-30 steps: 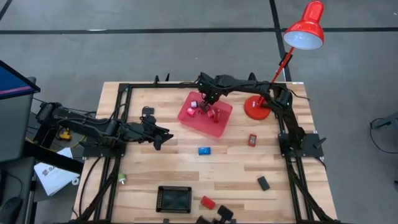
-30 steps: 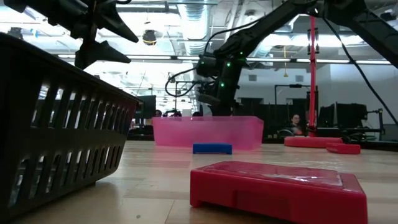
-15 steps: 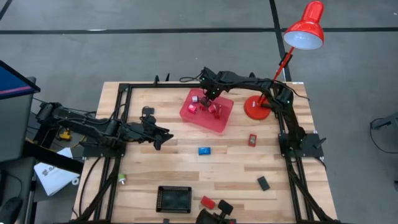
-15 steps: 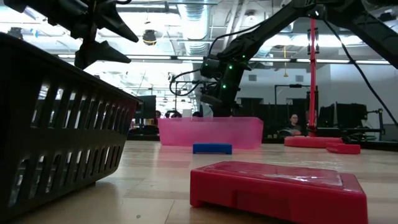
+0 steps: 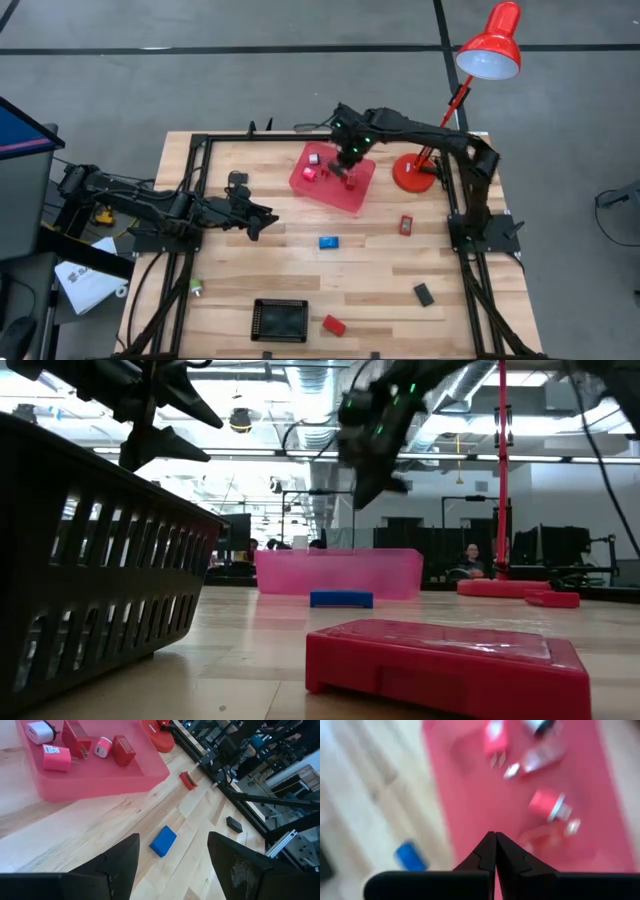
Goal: Pick & Place Office items
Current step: Move the pink bin to the top center of the table
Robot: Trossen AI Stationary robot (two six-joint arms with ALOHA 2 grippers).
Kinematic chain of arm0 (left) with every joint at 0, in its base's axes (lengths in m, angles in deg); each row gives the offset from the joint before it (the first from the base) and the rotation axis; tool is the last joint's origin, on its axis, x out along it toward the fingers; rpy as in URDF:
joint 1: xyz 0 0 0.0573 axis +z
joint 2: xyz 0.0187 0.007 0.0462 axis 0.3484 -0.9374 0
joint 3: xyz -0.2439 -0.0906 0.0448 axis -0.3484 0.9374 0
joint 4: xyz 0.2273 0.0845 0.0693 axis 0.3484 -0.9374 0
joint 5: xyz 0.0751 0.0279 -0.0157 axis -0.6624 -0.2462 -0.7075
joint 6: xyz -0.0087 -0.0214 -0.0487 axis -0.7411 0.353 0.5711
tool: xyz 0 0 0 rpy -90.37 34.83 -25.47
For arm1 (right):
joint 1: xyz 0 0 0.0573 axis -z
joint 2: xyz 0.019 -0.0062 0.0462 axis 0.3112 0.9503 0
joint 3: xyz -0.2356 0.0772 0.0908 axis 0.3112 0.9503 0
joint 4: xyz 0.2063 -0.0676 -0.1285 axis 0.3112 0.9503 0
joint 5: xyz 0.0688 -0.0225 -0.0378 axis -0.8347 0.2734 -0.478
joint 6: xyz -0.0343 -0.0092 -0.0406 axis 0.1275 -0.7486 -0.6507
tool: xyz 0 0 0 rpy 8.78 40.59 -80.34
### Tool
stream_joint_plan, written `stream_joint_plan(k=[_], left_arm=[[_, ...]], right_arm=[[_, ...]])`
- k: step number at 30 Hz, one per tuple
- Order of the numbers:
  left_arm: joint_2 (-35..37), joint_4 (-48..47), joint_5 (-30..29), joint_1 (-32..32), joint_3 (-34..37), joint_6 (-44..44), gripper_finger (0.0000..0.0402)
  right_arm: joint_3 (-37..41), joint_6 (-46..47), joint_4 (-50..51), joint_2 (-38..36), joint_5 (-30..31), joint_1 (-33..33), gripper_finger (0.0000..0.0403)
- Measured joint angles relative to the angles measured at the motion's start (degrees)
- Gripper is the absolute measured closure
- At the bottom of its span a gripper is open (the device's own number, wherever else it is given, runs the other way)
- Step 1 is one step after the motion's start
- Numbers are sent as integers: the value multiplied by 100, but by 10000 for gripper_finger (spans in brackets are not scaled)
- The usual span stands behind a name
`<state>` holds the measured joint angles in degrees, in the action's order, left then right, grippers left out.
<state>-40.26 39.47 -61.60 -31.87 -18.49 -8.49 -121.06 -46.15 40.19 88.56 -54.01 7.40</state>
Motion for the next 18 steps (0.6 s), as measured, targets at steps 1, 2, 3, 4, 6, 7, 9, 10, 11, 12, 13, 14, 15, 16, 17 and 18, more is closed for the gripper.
stream_joint_plan(k=[1,2,3,4,6,7,9,10,11,12,13,14,15,16,17,18], left_arm=[[0,0,-18,0,0,-2,170],[0,0,-45,0,0,-18,170],[0,2,-58,0,0,-25,170],[0,1,-59,0,0,-30,170],[0,3,-60,0,0,-41,170],[0,2,-60,0,0,-42,170],[0,2,-60,0,0,-46,170],[0,2,-60,0,0,-48,170],[0,2,-60,0,0,-48,170],[0,6,-60,0,0,-48,170],[0,11,-60,0,0,-48,170],[0,11,-60,0,0,-49,170],[0,14,-60,0,0,-51,170],[0,15,-60,4,0,-54,170],[0,16,-59,16,0,-54,170],[0,17,-58,33,0,-50,170]], right_arm=[[82,90,176,-147,29,-110,403],[201,144,362,-268,96,-214,403],[332,218,549,-352,190,-325,403],[506,293,664,-425,269,-423,403],[975,461,697,-567,289,-585,403],[1223,567,619,-647,285,-653,403],[1732,789,433,-777,281,-739,403],[1970,902,318,-837,266,-769,403],[2183,997,208,-895,237,-802,403],[2377,1100,36,-973,201,-833,403],[2531,1204,-147,-1057,169,-858,403],[2664,1275,-309,-1127,154,-875,403],[2790,1324,-459,-1161,146,-880,403],[2896,1340,-563,-1153,139,-870,403],[2990,1355,-676,-1100,139,-842,403],[3083,1385,-838,-1058,140,-797,403]])
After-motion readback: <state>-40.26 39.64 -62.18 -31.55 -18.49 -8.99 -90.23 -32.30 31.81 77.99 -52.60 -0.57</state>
